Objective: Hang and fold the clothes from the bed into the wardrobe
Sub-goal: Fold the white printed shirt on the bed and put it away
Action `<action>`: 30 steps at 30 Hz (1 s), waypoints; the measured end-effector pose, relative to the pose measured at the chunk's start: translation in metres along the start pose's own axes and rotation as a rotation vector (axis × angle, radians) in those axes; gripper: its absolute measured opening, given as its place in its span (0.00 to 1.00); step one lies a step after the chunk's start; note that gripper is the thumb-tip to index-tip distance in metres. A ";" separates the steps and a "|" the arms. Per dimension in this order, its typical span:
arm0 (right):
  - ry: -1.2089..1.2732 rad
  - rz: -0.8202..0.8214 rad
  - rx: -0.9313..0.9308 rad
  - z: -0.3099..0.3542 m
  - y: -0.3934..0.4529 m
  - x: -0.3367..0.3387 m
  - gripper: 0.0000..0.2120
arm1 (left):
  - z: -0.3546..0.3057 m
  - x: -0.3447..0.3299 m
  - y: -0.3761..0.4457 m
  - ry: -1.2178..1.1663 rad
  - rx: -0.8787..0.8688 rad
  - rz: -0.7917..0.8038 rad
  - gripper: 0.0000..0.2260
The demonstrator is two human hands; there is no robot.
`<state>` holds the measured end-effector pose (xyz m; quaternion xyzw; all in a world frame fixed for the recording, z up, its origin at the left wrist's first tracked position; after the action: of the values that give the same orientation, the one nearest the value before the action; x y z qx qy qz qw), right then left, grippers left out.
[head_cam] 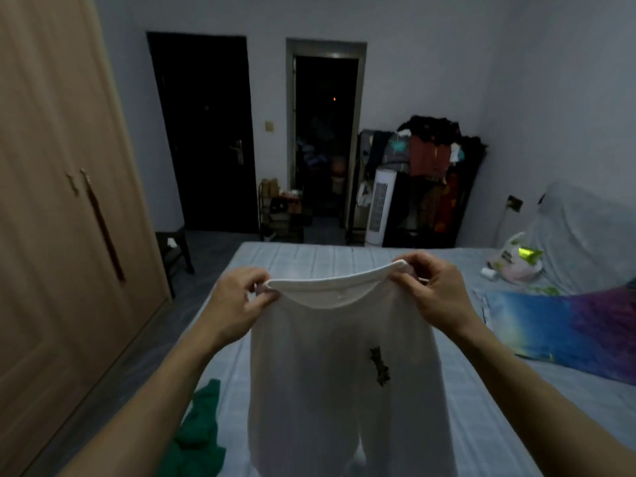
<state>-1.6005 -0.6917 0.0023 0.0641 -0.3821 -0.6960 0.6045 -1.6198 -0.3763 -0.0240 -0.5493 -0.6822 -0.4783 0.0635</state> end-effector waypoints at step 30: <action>0.188 0.106 -0.083 0.012 0.020 0.036 0.07 | -0.035 0.047 0.029 -0.438 0.133 0.254 0.12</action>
<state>-1.6007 -0.7177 0.0360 0.0838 -0.2975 -0.6692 0.6758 -1.6295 -0.3707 0.0403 -0.7158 -0.6351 -0.2901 0.0097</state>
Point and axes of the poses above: each hand's wrist, its own y-axis towards the middle knuckle, its own x-axis out of the back of the hand, z = x × y, the point moved 5 cm from there along y, towards the middle knuckle, and after that the axes turned 5 degrees about -z, right-handed, at the moved point
